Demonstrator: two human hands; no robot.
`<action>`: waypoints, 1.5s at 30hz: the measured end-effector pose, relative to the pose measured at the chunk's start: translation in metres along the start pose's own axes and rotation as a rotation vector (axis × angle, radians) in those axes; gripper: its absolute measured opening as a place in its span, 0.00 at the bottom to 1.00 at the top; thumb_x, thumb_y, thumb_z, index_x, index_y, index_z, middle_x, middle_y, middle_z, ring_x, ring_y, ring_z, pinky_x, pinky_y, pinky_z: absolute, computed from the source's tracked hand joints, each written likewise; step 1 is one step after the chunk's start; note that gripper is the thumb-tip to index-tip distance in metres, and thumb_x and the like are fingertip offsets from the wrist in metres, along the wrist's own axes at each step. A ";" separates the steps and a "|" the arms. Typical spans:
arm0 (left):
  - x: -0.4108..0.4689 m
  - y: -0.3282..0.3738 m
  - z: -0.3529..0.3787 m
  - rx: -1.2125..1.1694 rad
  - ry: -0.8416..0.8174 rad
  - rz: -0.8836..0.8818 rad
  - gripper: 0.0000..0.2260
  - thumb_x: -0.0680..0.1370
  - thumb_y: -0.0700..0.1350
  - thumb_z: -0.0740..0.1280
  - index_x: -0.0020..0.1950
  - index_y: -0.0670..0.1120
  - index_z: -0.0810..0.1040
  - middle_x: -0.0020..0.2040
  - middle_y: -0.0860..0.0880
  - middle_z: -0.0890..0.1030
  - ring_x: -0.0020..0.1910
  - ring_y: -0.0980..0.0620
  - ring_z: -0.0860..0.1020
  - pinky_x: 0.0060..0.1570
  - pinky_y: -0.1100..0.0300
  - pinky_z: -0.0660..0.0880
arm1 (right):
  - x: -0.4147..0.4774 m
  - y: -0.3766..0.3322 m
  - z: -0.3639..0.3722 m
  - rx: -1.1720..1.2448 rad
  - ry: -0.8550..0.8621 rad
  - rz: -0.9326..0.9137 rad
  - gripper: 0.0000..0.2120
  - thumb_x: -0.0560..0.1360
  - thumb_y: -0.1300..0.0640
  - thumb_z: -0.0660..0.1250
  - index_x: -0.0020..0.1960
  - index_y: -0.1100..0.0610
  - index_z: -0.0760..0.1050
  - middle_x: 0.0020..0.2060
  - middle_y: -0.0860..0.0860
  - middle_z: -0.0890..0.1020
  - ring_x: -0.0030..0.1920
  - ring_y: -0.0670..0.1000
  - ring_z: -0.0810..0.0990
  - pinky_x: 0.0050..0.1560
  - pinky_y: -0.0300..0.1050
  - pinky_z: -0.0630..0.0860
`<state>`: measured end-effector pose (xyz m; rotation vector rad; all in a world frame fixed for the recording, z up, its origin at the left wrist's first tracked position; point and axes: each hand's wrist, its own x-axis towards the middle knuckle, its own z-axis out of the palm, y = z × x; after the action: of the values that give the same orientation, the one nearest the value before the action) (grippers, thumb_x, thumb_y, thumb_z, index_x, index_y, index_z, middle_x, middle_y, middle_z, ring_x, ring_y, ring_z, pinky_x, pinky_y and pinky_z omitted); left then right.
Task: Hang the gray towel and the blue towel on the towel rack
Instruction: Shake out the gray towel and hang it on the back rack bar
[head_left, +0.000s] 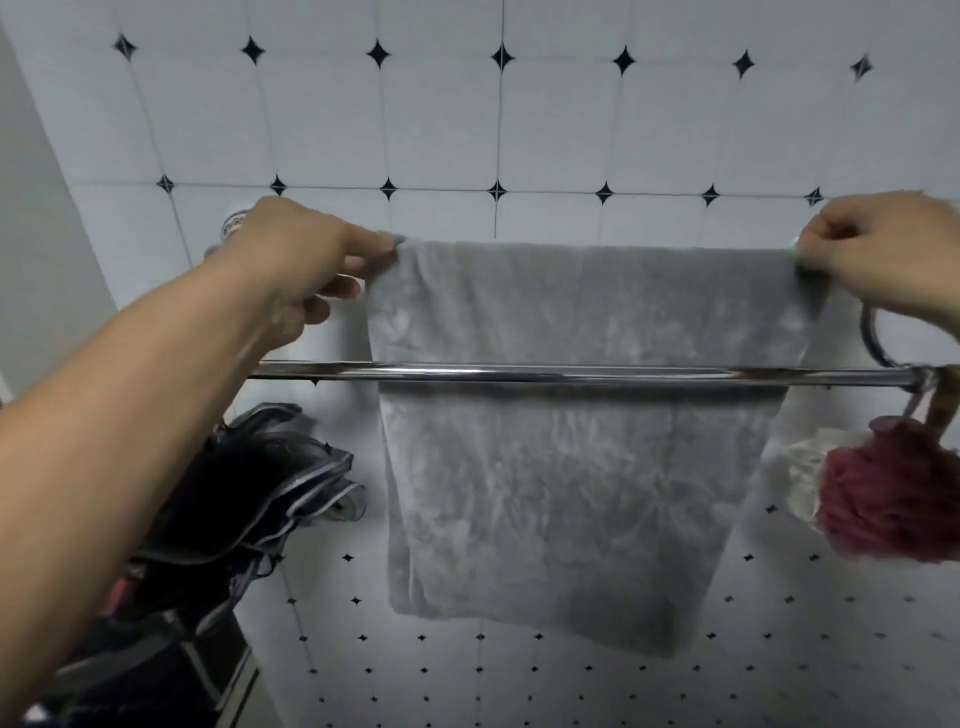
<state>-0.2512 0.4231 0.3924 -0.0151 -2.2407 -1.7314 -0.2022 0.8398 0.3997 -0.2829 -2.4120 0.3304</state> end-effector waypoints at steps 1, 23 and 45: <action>-0.001 0.001 0.003 -0.030 0.002 -0.028 0.08 0.67 0.42 0.76 0.44 0.43 0.86 0.35 0.50 0.85 0.22 0.58 0.70 0.21 0.66 0.60 | -0.002 -0.004 0.001 0.003 0.004 -0.010 0.08 0.64 0.42 0.61 0.42 0.36 0.76 0.37 0.44 0.81 0.44 0.57 0.79 0.49 0.60 0.79; -0.002 -0.017 0.005 0.399 0.156 0.383 0.20 0.69 0.52 0.74 0.58 0.57 0.73 0.40 0.51 0.83 0.33 0.46 0.82 0.40 0.50 0.76 | -0.020 0.012 0.009 0.228 0.012 0.079 0.18 0.65 0.40 0.70 0.53 0.41 0.73 0.47 0.55 0.84 0.48 0.58 0.83 0.55 0.59 0.78; -0.053 -0.272 0.094 0.149 -0.068 -0.073 0.17 0.66 0.47 0.80 0.49 0.51 0.76 0.49 0.49 0.80 0.46 0.51 0.79 0.46 0.55 0.74 | -0.178 0.095 0.220 0.850 -0.573 0.383 0.17 0.70 0.64 0.76 0.57 0.52 0.79 0.51 0.48 0.85 0.49 0.46 0.84 0.46 0.41 0.82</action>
<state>-0.2762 0.4477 0.1019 0.0414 -2.4430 -1.6171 -0.2019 0.8427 0.1014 -0.2732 -2.4609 1.7394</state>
